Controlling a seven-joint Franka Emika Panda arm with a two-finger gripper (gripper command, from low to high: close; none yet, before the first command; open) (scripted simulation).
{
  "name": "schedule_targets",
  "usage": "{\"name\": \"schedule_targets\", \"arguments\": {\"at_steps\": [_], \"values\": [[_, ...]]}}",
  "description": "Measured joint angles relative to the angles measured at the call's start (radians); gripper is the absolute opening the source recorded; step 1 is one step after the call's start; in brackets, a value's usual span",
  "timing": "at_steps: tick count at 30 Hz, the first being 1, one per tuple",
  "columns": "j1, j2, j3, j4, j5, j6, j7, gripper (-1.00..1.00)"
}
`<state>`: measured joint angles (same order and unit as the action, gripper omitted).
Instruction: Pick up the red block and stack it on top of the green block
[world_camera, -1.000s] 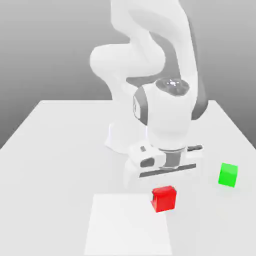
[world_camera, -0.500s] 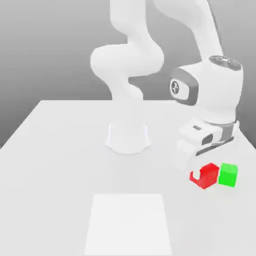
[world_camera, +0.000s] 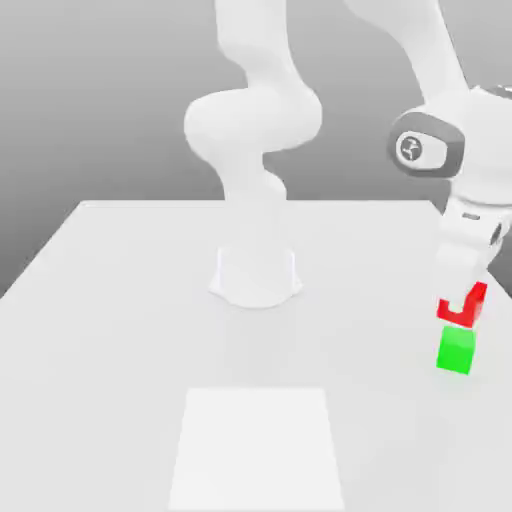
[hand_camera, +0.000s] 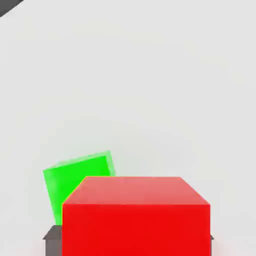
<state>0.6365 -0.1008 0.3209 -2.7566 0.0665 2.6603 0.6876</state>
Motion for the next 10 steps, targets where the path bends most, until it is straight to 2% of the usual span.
{"name": "schedule_targets", "arguments": {"at_steps": [3,6,7,10], "values": [[0.007,0.069,0.007,0.003,-0.038,0.064,0.027,-1.00],[0.005,0.174,-0.011,0.008,-0.133,0.158,0.094,-1.00],[0.017,0.209,-0.032,0.009,-0.174,0.190,0.124,1.00],[0.017,0.209,-0.032,0.009,-0.174,0.190,0.124,1.00]]}}
